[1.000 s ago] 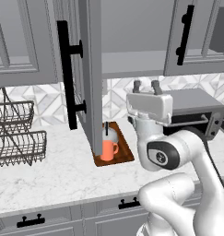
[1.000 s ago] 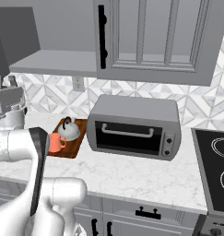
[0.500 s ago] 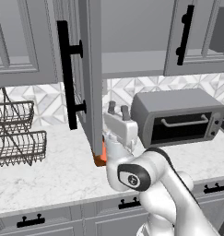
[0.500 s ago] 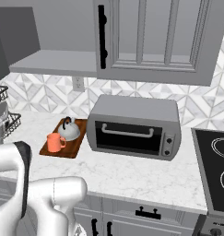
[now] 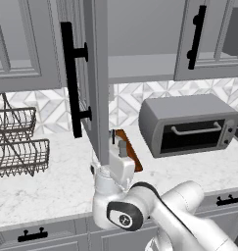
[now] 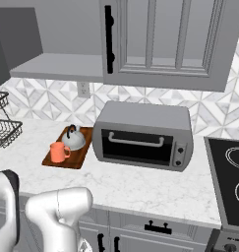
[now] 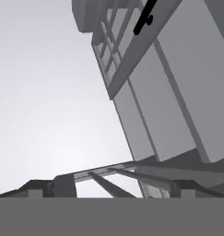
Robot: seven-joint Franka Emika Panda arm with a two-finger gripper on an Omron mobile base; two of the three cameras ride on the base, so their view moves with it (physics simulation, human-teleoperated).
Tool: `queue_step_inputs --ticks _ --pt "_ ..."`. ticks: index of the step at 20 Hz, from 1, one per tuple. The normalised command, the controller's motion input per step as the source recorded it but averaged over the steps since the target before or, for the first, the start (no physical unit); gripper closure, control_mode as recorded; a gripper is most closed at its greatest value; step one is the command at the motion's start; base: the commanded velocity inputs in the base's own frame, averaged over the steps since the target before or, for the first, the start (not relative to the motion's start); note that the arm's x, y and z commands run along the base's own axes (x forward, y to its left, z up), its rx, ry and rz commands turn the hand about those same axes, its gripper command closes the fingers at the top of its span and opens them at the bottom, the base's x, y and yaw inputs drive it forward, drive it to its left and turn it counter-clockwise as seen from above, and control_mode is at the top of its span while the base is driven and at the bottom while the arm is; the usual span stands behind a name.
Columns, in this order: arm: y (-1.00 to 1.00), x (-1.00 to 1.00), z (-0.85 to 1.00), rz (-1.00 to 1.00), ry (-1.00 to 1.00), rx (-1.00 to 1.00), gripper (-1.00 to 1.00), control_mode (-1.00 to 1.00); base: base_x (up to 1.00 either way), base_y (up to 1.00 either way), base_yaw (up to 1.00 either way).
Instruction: Pick the kettle from the counter and place it on the tray. Then pick the mug from the cabinet and place it on the tray. Then close the cabinet doors.
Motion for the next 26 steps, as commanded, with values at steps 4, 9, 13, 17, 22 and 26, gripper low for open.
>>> queue_step_inputs --ticks 4,9,13,17,22,26 --pt "0.49 -0.07 -0.14 0.09 0.07 0.03 -1.0 -1.0 0.0 0.0 0.0" --pt "0.55 0.0 -0.05 0.08 0.12 0.0 -1.0 -1.0 0.0 0.0 0.0" --pt "0.3 0.0 -0.44 0.18 0.05 0.01 -1.0 -1.0 0.0 0.0 0.0" --pt "0.17 0.0 -0.53 0.23 0.0 0.03 -1.0 -1.0 0.0 0.0 0.0" --pt "0.54 0.03 -0.07 0.08 0.09 0.0 -1.0 -1.0 0.0 0.0 0.0" --pt "0.78 0.08 0.08 0.0 0.15 0.0 -1.0 -1.0 0.0 0.0 0.0"
